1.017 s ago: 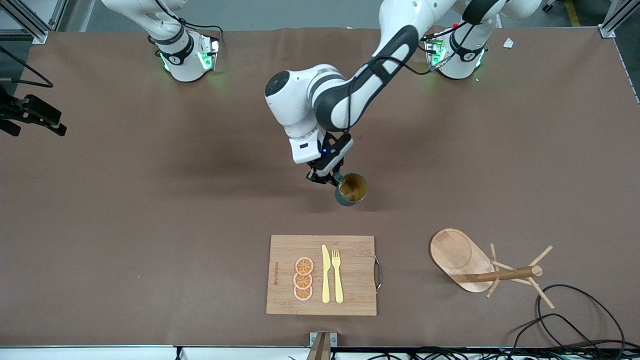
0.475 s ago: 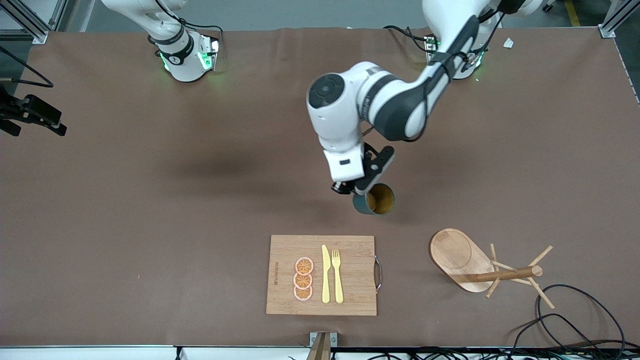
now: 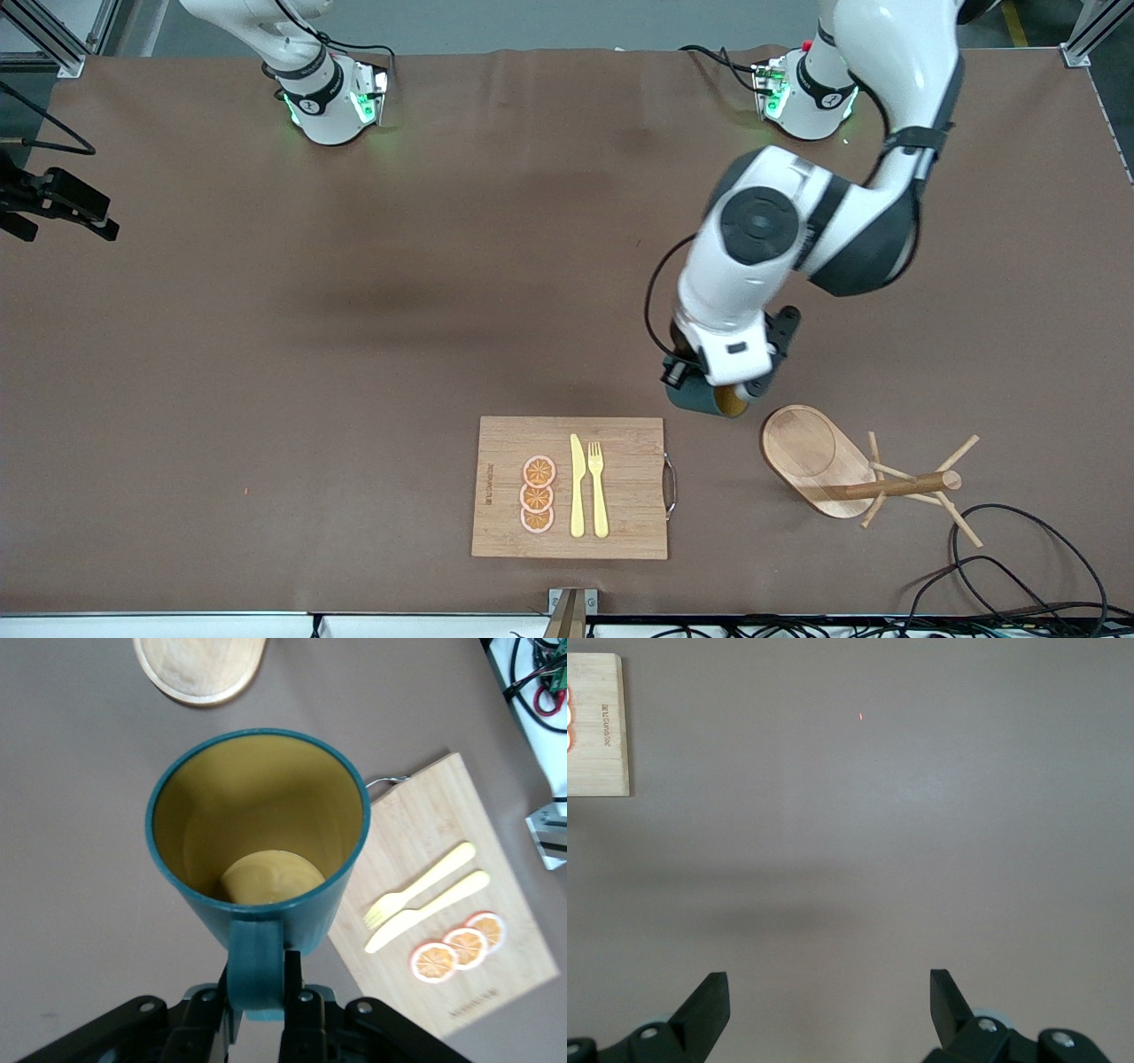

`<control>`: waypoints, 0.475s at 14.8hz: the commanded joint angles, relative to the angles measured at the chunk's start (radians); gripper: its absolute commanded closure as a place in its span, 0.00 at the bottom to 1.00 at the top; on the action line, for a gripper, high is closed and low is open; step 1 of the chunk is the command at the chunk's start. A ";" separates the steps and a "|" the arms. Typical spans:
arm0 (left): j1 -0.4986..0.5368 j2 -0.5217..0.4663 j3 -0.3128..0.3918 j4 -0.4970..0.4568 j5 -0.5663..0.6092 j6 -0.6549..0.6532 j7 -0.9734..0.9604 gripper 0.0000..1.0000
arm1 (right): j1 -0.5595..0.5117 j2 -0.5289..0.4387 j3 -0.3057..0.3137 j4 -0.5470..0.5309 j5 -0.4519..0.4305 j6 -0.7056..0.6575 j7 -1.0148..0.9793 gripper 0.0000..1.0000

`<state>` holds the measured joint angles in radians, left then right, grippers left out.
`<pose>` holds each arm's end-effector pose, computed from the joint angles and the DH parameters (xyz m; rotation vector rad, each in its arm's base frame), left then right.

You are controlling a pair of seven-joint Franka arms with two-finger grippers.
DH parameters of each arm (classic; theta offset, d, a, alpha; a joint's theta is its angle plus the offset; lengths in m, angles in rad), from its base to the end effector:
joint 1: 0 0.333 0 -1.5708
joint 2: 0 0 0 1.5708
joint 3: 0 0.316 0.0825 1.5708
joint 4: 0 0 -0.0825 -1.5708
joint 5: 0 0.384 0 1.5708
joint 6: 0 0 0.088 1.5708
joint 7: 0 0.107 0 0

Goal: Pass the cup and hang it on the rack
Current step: 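Carry the mug with the left gripper to the wooden rack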

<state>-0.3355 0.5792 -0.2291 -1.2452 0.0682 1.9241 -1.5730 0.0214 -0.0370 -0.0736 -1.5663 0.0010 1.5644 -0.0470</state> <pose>0.6412 -0.3523 0.4456 2.6220 1.4869 0.0070 0.5420 -0.0290 0.6463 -3.1391 0.0081 -0.0552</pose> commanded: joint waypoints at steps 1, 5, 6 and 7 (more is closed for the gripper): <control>0.079 -0.012 -0.009 -0.006 -0.152 0.038 0.103 0.99 | 0.002 -0.029 0.006 -0.028 -0.003 0.000 0.016 0.00; 0.185 -0.010 -0.006 -0.008 -0.355 0.044 0.244 0.99 | 0.002 -0.029 0.006 -0.029 -0.003 0.002 0.016 0.00; 0.205 -0.009 -0.006 -0.010 -0.396 0.044 0.266 1.00 | 0.002 -0.029 0.006 -0.029 -0.003 0.002 0.016 0.00; 0.220 -0.009 -0.004 -0.010 -0.433 0.044 0.289 1.00 | 0.002 -0.029 0.005 -0.029 -0.003 0.002 0.016 0.00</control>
<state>-0.1415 0.5792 -0.2280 -1.2461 -0.2946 1.9603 -1.3246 0.0222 -0.0370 -0.0723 -1.5663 0.0011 1.5639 -0.0470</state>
